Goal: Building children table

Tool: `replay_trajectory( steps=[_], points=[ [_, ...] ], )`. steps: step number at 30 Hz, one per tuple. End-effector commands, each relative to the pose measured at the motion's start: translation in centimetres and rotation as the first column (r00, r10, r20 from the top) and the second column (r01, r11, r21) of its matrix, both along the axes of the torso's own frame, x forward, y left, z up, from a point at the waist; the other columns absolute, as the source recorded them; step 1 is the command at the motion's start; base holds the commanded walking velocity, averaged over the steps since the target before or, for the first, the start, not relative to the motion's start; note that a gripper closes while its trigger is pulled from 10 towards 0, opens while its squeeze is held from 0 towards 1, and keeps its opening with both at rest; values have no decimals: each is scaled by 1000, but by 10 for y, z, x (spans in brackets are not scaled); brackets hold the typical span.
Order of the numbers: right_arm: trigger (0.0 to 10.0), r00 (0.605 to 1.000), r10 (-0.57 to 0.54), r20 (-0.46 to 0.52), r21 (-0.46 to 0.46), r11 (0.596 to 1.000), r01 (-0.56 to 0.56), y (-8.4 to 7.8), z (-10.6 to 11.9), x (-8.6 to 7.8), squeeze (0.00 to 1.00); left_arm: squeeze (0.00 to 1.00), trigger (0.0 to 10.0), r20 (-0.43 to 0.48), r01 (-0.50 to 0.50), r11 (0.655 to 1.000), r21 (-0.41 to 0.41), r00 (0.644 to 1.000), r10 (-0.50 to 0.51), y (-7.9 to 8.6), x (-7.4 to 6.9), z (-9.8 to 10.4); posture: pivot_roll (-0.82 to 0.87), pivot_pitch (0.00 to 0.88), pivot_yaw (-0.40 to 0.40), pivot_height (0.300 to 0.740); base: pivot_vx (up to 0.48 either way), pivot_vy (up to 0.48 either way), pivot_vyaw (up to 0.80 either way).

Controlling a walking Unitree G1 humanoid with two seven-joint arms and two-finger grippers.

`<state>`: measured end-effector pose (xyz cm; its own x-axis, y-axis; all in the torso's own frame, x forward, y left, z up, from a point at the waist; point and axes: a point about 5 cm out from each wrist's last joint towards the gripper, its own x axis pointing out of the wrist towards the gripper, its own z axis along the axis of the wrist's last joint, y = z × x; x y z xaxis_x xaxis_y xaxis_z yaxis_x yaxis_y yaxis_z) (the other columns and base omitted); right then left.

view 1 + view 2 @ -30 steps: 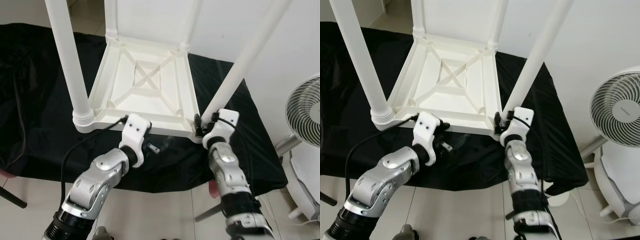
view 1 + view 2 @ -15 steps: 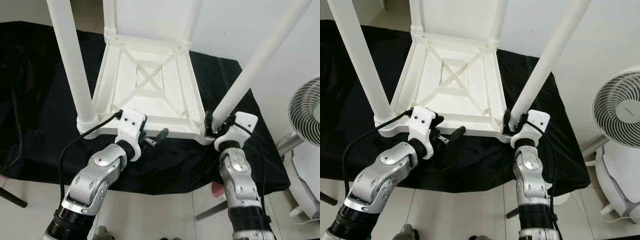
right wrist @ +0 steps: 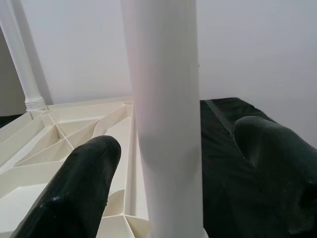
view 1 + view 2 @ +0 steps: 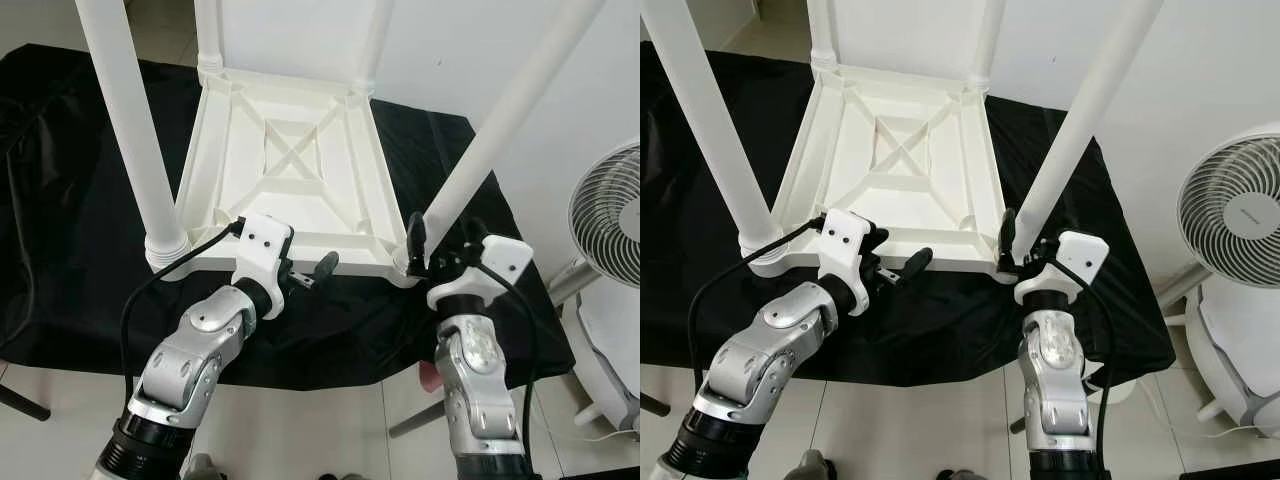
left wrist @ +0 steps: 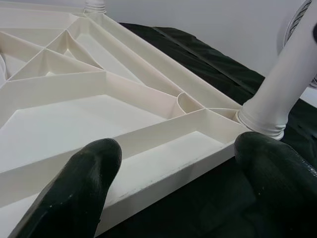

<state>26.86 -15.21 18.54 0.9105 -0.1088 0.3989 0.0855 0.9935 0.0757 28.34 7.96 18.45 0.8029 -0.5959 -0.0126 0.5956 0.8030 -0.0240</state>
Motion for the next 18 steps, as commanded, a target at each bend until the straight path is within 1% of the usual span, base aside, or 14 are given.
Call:
replay_trajectory(
  steps=[1, 2, 4, 6, 7, 8, 9, 12, 14, 15, 16, 17, 18],
  points=[
    [10000, 1000, -2, 21, -30, 1000, 2, -1, 4, -8, 0, 0, 10000, -1, 12, 1000, -1, 1000, -12, -2, -3, -2, 73, 146, -113, 740, 0, 0, 0],
    [10000, 1000, -2, 21, -30, 1000, 2, -1, 4, -8, 0, 0, 10000, -1, 12, 1000, -1, 1000, -12, -2, -3, -2, 73, 146, -113, 740, 0, 0, 0],
    [10000, 999, 24, 38, -82, 996, -20, 0, 6, -17, 0, 0, 10000, -1, 13, 1000, 4, 1000, -13, -2, -4, -2, 74, 149, -111, 740, 0, 0, 0],
    [10000, 999, 36, 39, -101, 994, -32, 1, 6, -21, 0, 0, 10000, 0, 13, 1000, 8, 1000, -13, -2, -4, -2, 74, 149, -111, 740, 0, 0, 0],
    [10000, 998, 58, 37, -131, 990, -53, 2, 6, -26, 0, 0, 10000, 0, 12, 1000, 11, 1000, -12, -1, -4, -2, 76, 151, -108, 740, 0, 0, 0],
    [10000, 998, 58, 37, -131, 990, -53, 2, 6, -26, 0, 0, 10000, 0, 12, 1000, 11, 1000, -12, -1, -4, -2, 76, 151, -108, 740, 0, 0, 0],
    [10000, 995, 99, 25, -174, 980, -94, 4, 3, -32, 0, 0, 10000, 0, 10, 1000, 17, 1000, -10, 1, -5, -3, 77, 153, -106, 740, 0, 0, 0],
    [10000, 993, 116, 16, -187, 976, -111, 4, 1, -35, 0, 0, 10000, -1, 9, 1000, 19, 1000, -9, 2, -5, -3, 77, 153, -106, 740, 0, 0, 0],
    [10000, 987, 159, -15, -215, 964, -158, 6, -5, -38, 0, 0, 10000, 0, 5, 1000, 26, 1000, -5, 4, -5, -3, 83, 156, -106, 740, 0, 0, 0],
    [10000, 987, 159, -15, -215, 964, -158, 6, -5, -38, 0, 0, 10000, 0, 5, 1000, 26, 1000, -5, 4, -5, -3, 83, 156, -106, 740, 0, 0, 0],
    [10000, 980, 196, -36, -219, 955, -199, 8, -8, -38, 0, 0, 10000, 1, 3, 1000, 27, 1000, -3, 5, -5, -3, 83, 156, -106, 740, 0, 0, 0],
    [10000, 980, 196, -36, -219, 955, -199, 8, -8, -38, 0, 0, 10000, 1, 3, 1000, 27, 1000, -3, 5, -5, -3, 83, 156, -106, 740, 0, 0, 0],
    [10000, 950, 296, -101, -194, 931, -310, 15, -16, -35, 0, 0, 10000, 1, 3, 1000, 31, 1000, -3, 5, -6, -2, 83, 156, -106, 740, 0, 0, 0]
  ],
)
